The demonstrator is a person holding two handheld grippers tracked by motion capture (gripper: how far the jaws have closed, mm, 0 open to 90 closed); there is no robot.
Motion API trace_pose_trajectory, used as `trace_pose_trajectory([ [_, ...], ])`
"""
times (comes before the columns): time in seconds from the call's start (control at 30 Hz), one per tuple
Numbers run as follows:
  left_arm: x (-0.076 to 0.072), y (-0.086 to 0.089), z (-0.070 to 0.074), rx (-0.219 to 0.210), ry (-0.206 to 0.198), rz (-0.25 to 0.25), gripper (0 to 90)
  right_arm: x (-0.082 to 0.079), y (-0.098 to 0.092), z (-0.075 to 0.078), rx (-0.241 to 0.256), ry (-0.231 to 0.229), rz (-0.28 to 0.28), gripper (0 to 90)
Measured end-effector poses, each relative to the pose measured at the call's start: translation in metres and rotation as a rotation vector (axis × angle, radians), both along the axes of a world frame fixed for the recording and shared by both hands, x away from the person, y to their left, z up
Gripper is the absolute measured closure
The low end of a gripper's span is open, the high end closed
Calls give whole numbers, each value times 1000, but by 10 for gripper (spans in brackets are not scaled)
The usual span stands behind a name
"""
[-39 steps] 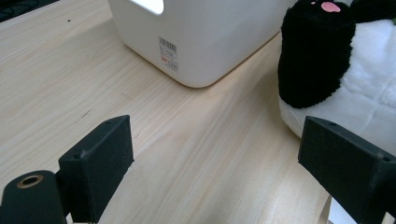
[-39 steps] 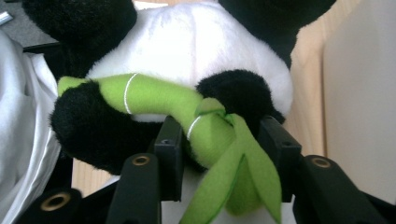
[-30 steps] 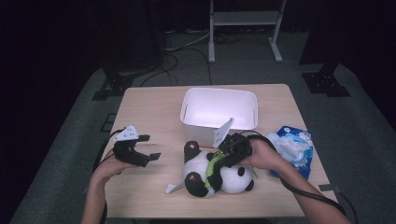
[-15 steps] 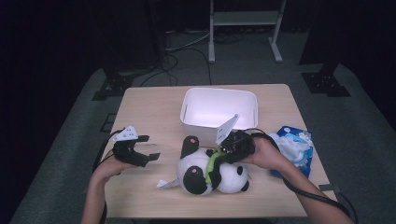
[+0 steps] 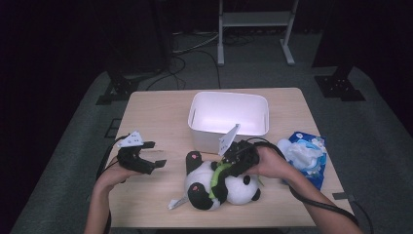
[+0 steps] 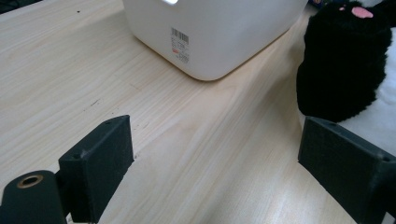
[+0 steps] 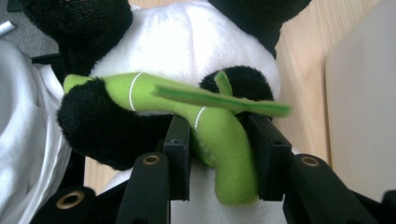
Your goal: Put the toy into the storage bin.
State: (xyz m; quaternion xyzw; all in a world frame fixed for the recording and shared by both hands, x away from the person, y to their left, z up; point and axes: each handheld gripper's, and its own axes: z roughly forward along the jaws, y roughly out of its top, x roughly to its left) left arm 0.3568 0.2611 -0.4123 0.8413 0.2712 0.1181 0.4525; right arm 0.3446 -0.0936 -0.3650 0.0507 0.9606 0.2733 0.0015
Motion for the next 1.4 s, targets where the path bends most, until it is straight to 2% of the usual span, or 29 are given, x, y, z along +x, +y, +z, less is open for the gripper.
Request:
trace_pose_trajectory([
  [0.1, 0, 1, 1, -3, -2, 3, 90, 1, 1, 2, -10, 9, 5, 579],
  [0.27, 0, 1, 0, -3, -1, 1, 90, 1, 1, 4, -5, 46, 14, 463],
  [0.37, 0, 0, 0, 1, 1, -1, 90, 2, 0, 9, 21, 32, 26, 441],
  [0.43, 0, 0, 0, 0, -1, -1, 90, 1, 0, 13, 23, 16, 27, 471],
  [0.67, 0, 0, 1, 2, 0, -2, 90, 1, 10, 7, -2, 24, 28, 408],
  [0.87, 1, 0, 0, -3, -2, -1, 90, 5, 16, 4, 6, 56, 27, 332],
  [0.93, 1, -1, 0, -3, 0, -1, 90, 8, 19, 3, -16, 104, 29, 313],
  [1.07, 1, -1, 1, -3, -1, -4, 90, 10, 23, 0, -14, 121, 31, 321],
  [1.17, 1, -1, 1, -3, -3, -2, 90, 11, 25, -3, -21, 120, 29, 377],
  [1.27, 0, -1, 1, -5, -5, -2, 90, 9, 26, -4, -31, 97, 26, 488],
  [1.33, 0, -1, 2, -7, -6, -3, 90, 7, 25, -4, -24, 63, 24, 573],
  [1.4, 0, 0, 2, -6, -6, -2, 90, 6, 23, -4, -14, 43, 28, 604],
])
